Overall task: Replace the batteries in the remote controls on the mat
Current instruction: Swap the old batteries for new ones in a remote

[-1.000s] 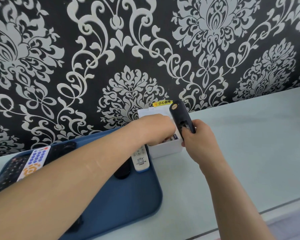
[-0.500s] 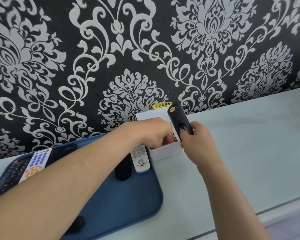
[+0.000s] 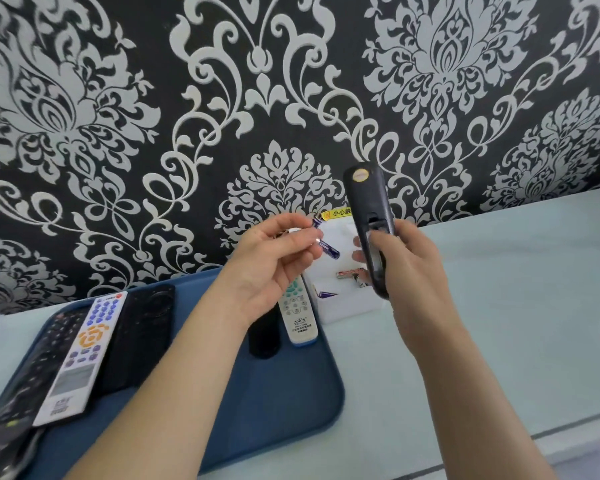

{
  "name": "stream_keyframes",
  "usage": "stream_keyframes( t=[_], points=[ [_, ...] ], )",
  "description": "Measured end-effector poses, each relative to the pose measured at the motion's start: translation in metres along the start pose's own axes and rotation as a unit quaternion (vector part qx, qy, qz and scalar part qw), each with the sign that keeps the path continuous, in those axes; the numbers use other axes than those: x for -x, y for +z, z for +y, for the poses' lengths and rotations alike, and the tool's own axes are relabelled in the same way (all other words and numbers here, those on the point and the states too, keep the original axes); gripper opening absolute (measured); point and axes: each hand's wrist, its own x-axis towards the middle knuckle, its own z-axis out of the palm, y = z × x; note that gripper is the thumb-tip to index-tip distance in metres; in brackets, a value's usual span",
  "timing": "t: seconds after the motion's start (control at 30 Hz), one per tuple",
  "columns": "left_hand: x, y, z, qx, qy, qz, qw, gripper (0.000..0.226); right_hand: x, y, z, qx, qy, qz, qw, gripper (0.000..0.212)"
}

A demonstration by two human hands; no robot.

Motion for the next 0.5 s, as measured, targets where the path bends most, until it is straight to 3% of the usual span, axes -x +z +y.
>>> stream_keyframes(
  t=[0.07,0.17,0.37,0.5],
  points=[
    [0.013,-0.001,0.001,0.049,0.006,0.010,0.999,0.012,0.007,0.007,-0.006,-0.108,0.064,-0.070,0.990,0.013],
    [0.030,-0.003,0.007,0.024,0.033,0.025,0.999,0.016,0.018,0.022,-0.007,-0.142,0.075,-0.160,0.974,0.016],
    [0.063,-0.025,0.024,-0.043,0.109,0.114,0.986,0.014,0.032,0.058,-0.006,-0.200,0.078,-0.207,0.954,0.022],
    [0.082,-0.047,0.032,0.127,0.078,0.171,0.974,0.022,0.039,0.081,-0.001,-0.244,0.114,-0.211,0.940,0.017]
  ],
)
